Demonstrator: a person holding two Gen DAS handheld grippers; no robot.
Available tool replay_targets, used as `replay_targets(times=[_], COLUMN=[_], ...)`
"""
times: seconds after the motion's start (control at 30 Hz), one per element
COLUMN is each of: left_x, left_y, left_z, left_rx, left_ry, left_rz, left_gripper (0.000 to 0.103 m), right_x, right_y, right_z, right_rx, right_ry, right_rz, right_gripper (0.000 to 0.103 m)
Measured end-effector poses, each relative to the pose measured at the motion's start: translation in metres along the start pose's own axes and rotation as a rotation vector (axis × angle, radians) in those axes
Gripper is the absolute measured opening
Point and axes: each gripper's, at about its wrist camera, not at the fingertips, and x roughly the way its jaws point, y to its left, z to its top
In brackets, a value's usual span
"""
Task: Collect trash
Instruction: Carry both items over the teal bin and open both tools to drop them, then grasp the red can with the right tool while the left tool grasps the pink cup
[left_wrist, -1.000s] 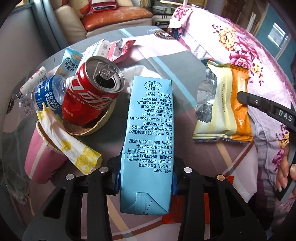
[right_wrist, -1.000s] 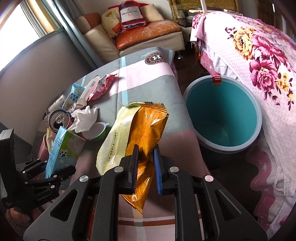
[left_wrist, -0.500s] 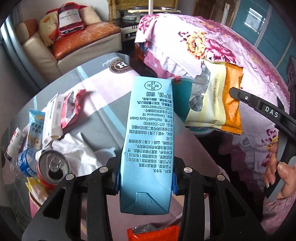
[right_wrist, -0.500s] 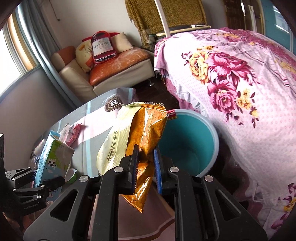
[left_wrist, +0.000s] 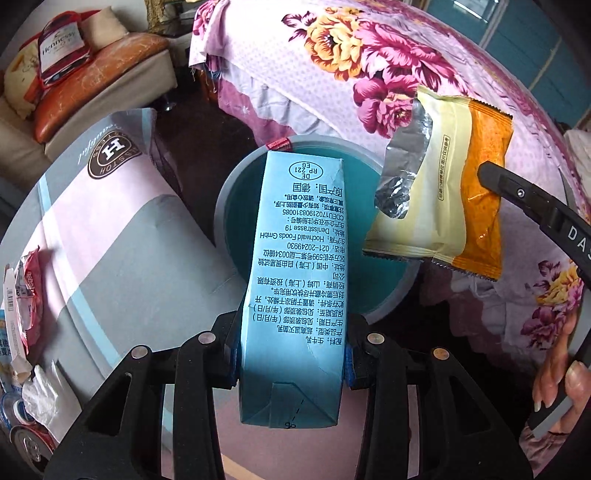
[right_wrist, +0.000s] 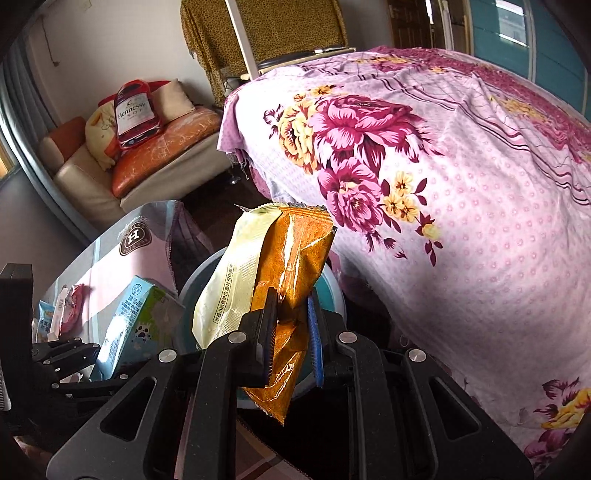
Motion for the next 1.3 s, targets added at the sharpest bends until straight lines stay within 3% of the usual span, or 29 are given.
replay_targets(times=[0.07,0.17,0.2,0.5,0.6,0.73,0.83,1.0,1.3], left_x=[0.006,0.007,0.005,-0.008,-0.016,-0.029,-0.04,-0.064,-0.111], left_y=[0.001,0.003,0.004,0.025,0.031,0.036,0.041,0.052,0.097], left_z=[0.004,0.005,0.005,-0.006,-0.014,-0.026,-0.037,-0.059,-0.108], left_rx=[-0.009,-0.019,-0.022,-0.078,-0.097,-0.108,-0.119,-0.129,-0.234], left_ry=[0.0,-0.021,-0.035,-0.039,-0.046,-0.059,-0.072,-0.107,-0.171], left_rz=[-0.006,0.017,0.032,0.045,0.037,0.029,0.028,0.049,0.073], left_gripper=[0.045,0.082,0.085,0.089,0.091,0.092,0.093,0.093,0.095], right_x=[0.008,0.019,0.022,0.036,0.04,0.039,0.032,0.015,-0.008], right_y=[-0.002,-0.003,-0.002,0.01,0.016,0.022,0.031,0.05,0.106], right_z=[-0.001,-0.003,-0.005,-0.009,-0.011,-0.014,-0.016,-0.02,-0.043], right_rx=[-0.003,-0.005,-0.005,-0.02,-0.028,-0.016,-0.033,-0.065,-0.156], right_ry=[0.017,0.037,0.045,0.084,0.109,0.133,0.133,0.128,0.167], right_rz=[-0.01,-0.017,-0.017,-0.012,-0.013,0.002,0.004,0.027,0.091], right_gripper=[0.015,0.015,0.015,0.015,0.021,0.057,0.065,0.073,0.076])
